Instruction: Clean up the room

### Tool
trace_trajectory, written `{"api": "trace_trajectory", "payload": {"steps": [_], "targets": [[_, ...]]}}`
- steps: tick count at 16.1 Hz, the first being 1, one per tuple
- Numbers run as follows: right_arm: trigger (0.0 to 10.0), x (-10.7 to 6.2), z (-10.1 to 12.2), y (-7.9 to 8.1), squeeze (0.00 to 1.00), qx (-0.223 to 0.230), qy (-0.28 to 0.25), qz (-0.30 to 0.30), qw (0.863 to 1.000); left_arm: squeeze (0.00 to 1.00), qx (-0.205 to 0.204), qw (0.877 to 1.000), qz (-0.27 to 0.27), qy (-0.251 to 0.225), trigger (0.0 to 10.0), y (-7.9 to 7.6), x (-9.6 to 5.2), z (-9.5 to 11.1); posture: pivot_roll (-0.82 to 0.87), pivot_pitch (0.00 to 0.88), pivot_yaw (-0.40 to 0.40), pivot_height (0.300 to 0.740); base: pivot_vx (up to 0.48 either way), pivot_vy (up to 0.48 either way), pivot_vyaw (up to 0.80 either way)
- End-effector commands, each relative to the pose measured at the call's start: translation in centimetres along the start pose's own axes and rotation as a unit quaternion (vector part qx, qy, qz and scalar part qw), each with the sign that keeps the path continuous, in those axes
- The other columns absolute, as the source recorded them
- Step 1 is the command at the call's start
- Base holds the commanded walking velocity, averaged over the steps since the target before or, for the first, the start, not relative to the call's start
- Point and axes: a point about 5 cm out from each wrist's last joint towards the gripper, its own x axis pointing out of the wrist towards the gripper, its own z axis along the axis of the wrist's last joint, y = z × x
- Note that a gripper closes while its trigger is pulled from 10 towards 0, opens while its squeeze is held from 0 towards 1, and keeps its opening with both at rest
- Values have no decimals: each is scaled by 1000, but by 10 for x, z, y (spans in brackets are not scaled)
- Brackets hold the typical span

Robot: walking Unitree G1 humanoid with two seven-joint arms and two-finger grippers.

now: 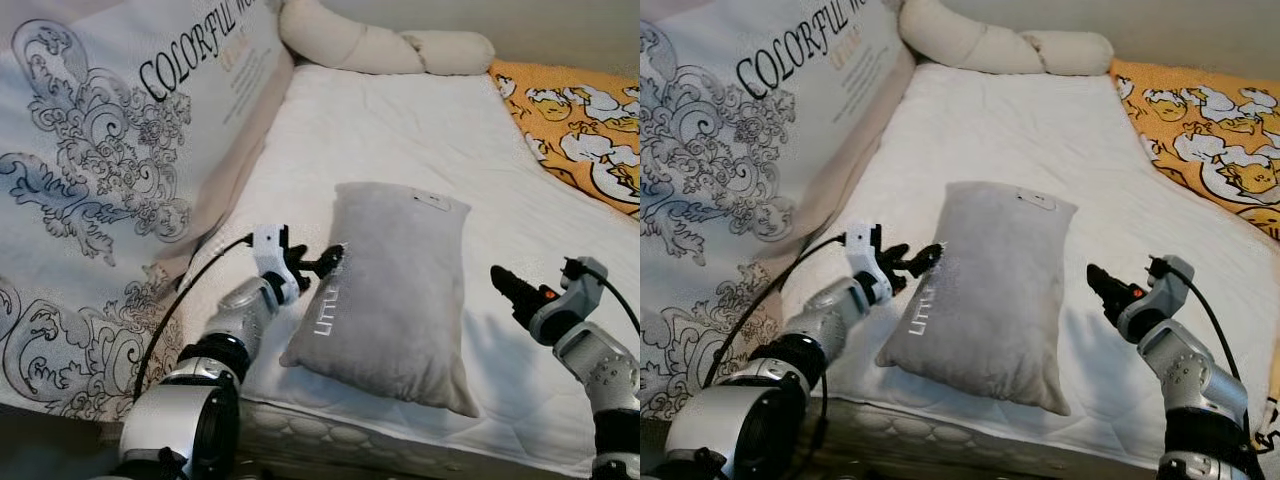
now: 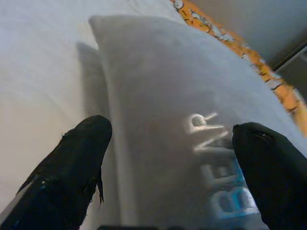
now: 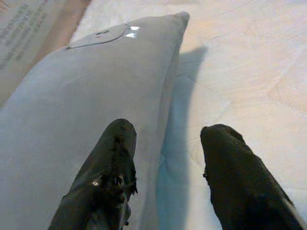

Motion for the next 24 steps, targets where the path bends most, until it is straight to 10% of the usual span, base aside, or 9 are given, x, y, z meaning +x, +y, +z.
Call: {"api": "trace_trajectory", "payload": {"steps": [1, 6, 12, 13, 15, 17, 18, 21, 24], "targets": [[10000, 2, 1, 6, 1000, 1, -10, 22, 1000, 1000, -10, 1000, -14, -5, 10000, -5, 4, 4, -225, 0, 27, 740, 0, 0, 0], [10000, 20, -57, 15, 1000, 85, 65, 33, 994, 1000, -102, 993, -50, -23, 10000, -21, 7, -15, -211, 0, 16, 740, 0, 0, 0], [10000, 34, -99, 29, 1000, 118, 137, 9, 983, 902, 15, 996, -22, 82, 10000, -23, 0, -55, -182, 0, 5, 740, 0, 0, 0], [10000, 34, -100, 29, 0, 113, 140, 10, 984, 267, 18, 996, -8, 86, 10000, -21, -1, -56, -184, 0, 8, 740, 0, 0, 0], [10000, 35, -102, 30, 0, 92, 142, 17, 986, 0, -8, 997, 44, 70, 10000, -11, -4, -53, -191, 0, 15, 740, 0, 0, 0], [39, 36, -100, 31, 0, 83, 131, 25, 988, 0, -23, 997, 22, 74, 10000, -15, -3, -56, -192, 0, 18, 740, 0, 0, 0], [0, 37, -99, 33, 0, 84, 129, 31, 988, 0, -15, 996, 3, 85, 9725, -20, -3, -60, -192, 0, 18, 740, 0, 0, 0], [0, 42, -97, 42, 0, 70, 118, 53, 989, 0, -2, 993, 44, 107, 0, -17, -4, -66, -194, 0, 20, 740, 0, 0, 0], [0, 45, -99, 49, 0, 49, 130, 63, 988, 0, -5, 994, 35, 104, 0, -18, -4, -67, -181, 0, 9, 740, 0, 0, 0]]}}
